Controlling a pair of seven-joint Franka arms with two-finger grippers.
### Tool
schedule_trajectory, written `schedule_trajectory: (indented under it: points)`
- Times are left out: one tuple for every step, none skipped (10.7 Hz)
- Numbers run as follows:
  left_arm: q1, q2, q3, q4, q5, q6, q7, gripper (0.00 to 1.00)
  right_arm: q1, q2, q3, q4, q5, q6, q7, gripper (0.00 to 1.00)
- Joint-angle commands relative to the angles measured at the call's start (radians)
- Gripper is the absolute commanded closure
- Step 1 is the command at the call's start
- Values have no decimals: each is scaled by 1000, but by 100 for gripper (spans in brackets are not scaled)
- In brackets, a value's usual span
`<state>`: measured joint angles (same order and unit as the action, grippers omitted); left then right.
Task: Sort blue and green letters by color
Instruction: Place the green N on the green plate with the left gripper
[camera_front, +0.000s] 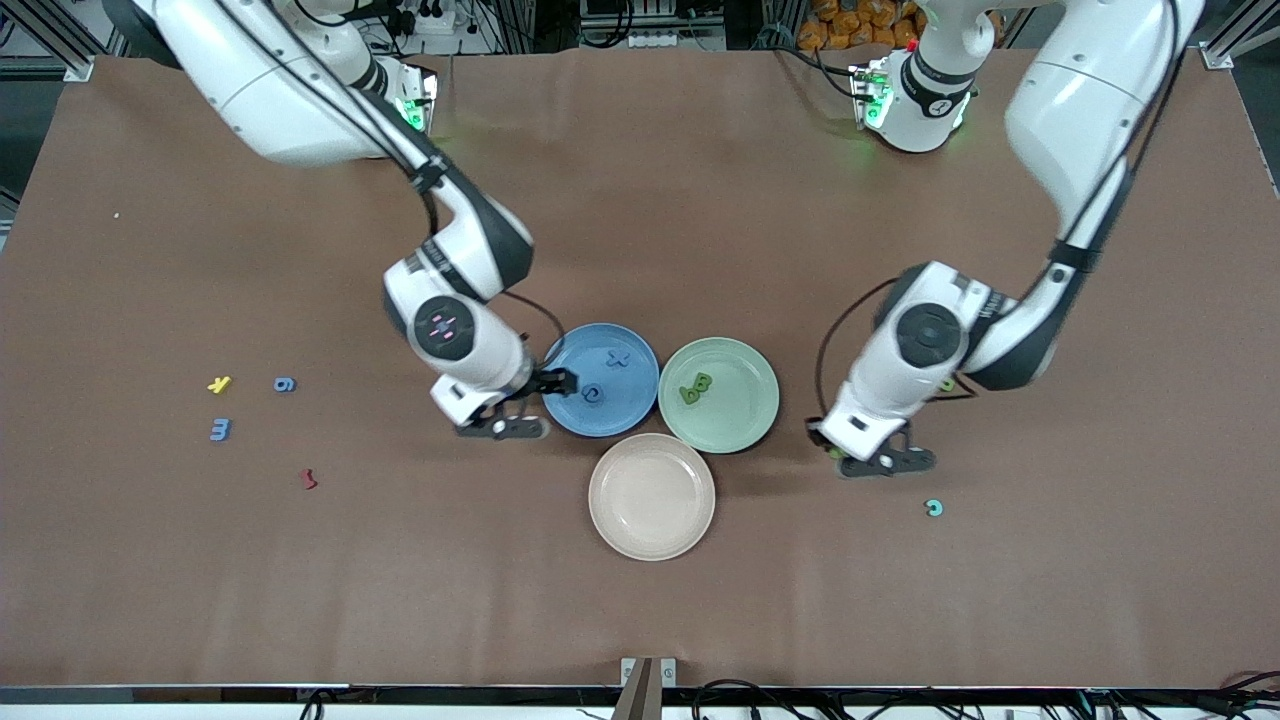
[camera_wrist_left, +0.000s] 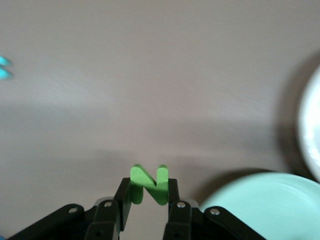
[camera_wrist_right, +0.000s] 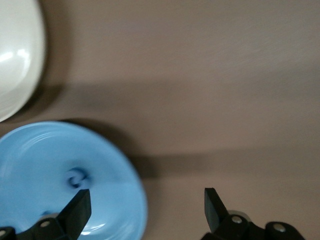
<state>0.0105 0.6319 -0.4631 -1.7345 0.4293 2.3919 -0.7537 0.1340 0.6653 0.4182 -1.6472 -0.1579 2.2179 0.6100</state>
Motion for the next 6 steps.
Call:
schedule_trajectory:
  points:
    - [-182, -3, 4, 30, 16, -13, -316, 100, -135, -61, 14, -74, -44, -70, -187, 0]
    - [-211, 6, 4, 38, 14, -13, -372, 100, -177, -88, 14, -106, -98, -70, -214, 0]
    - [-224, 14, 4, 38, 13, -13, -383, 100, -241, -108, 16, -141, -130, -61, -280, 0]
    - [-239, 25, 7, 38, 13, -11, -389, 62, -331, -113, 20, -163, -132, -41, -420, 0]
    - [-233, 25, 11, 32, 28, -13, -388, 1, -423, -113, 31, -189, -127, -21, -535, 0]
    - [-218, 23, 12, 30, 28, -13, -388, 0, -491, -121, 60, -230, -127, -4, -571, 0]
